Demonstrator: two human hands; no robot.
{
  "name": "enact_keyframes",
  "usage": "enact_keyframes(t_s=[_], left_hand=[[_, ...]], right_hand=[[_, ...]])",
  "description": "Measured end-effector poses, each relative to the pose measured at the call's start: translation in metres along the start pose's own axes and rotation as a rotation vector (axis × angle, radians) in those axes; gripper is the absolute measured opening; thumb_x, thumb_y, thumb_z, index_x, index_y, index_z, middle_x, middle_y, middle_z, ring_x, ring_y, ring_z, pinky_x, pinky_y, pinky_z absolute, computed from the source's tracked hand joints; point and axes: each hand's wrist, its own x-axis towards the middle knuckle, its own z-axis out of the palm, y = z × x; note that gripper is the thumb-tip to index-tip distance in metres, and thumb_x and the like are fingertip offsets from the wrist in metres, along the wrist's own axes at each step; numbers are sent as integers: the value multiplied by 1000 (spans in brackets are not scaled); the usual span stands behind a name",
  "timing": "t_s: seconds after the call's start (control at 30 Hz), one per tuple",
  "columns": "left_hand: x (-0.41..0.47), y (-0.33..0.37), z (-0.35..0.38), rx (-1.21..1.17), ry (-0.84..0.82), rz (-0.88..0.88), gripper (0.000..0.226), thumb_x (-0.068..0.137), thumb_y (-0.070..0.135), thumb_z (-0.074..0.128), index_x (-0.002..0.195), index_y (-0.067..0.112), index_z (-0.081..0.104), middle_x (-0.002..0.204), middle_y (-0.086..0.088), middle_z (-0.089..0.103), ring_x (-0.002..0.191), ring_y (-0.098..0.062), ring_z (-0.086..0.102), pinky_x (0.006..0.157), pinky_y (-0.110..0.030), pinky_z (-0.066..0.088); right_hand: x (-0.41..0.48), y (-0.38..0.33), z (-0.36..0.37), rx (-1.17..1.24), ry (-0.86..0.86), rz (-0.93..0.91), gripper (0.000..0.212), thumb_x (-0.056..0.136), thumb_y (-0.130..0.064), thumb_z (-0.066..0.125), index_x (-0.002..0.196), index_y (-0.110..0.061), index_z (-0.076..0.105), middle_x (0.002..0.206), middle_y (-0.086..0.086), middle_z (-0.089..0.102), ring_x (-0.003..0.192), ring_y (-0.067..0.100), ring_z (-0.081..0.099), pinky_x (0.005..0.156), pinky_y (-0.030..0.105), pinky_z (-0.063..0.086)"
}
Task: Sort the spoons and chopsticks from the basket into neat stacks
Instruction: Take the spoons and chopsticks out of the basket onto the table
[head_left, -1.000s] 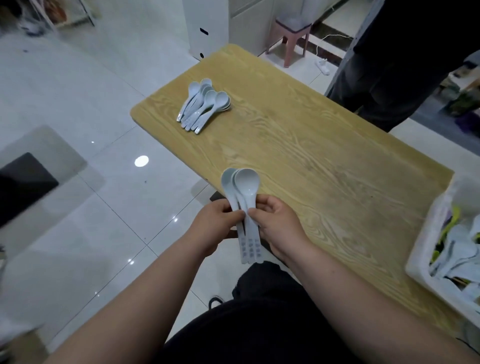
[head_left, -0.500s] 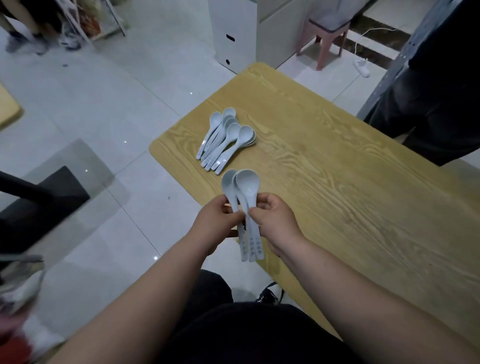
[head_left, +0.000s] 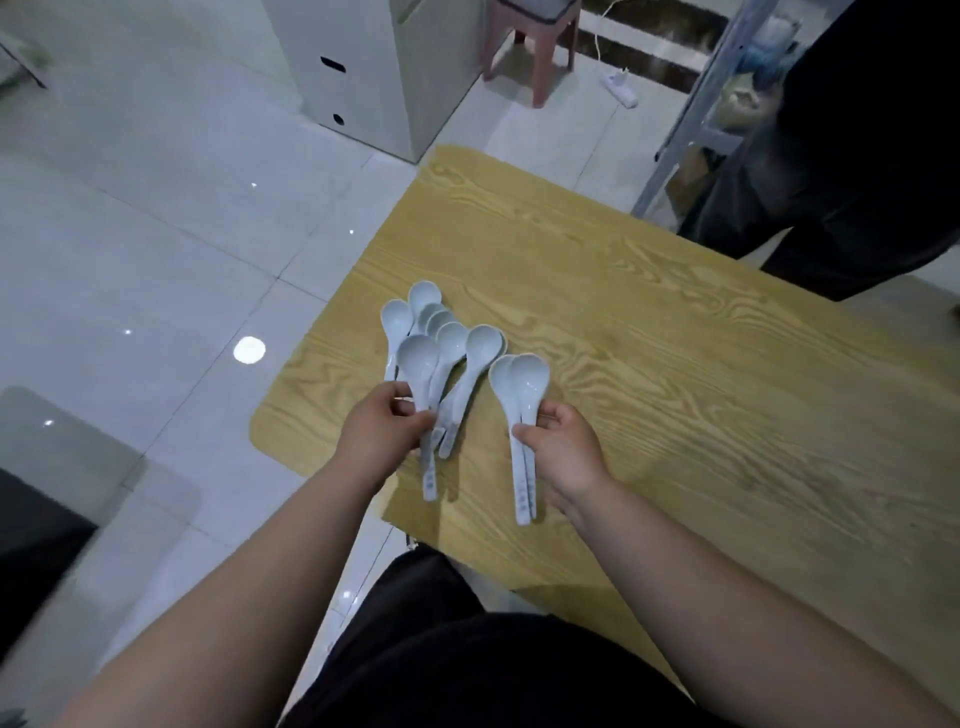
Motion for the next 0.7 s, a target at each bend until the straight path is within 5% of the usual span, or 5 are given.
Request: enact_keyframes(t_s=[0.17, 0.4, 0.53, 0.7], left_hand=[[74, -7, -41, 190, 88, 26, 26, 82, 23, 74, 102, 21, 57, 90, 2, 67, 84, -21, 69, 83, -47, 58], [111, -12, -48, 351, 50, 66, 49, 83, 15, 77, 122, 12, 46, 103, 7, 55, 92, -15, 58, 59, -19, 38], [118, -18, -48, 479, -8, 158, 70, 85, 18, 75, 143, 17, 36, 137, -6, 37, 102, -25, 61, 84, -34, 50], [121, -22, -47, 678, -82, 309, 57, 88, 23, 71, 139, 12, 49, 134, -12, 42, 119, -33, 47, 103, -40, 41]], right_hand=[[38, -3, 32, 57, 334, 80, 19, 89, -7, 70, 103, -15, 60, 100, -1, 68, 93, 18, 65, 81, 31, 50], [54, -5, 59, -2, 397, 142, 36, 92, -9, 64, 119, -23, 45, 102, -7, 57, 88, 13, 59, 70, 27, 44], [57, -8, 70, -113, 382, 130, 35, 94, -11, 60, 117, -24, 37, 101, 1, 62, 80, 16, 62, 57, 31, 46], [54, -8, 73, -425, 267, -16, 21, 93, -18, 61, 108, -23, 47, 108, -1, 56, 86, 16, 59, 68, 33, 50]])
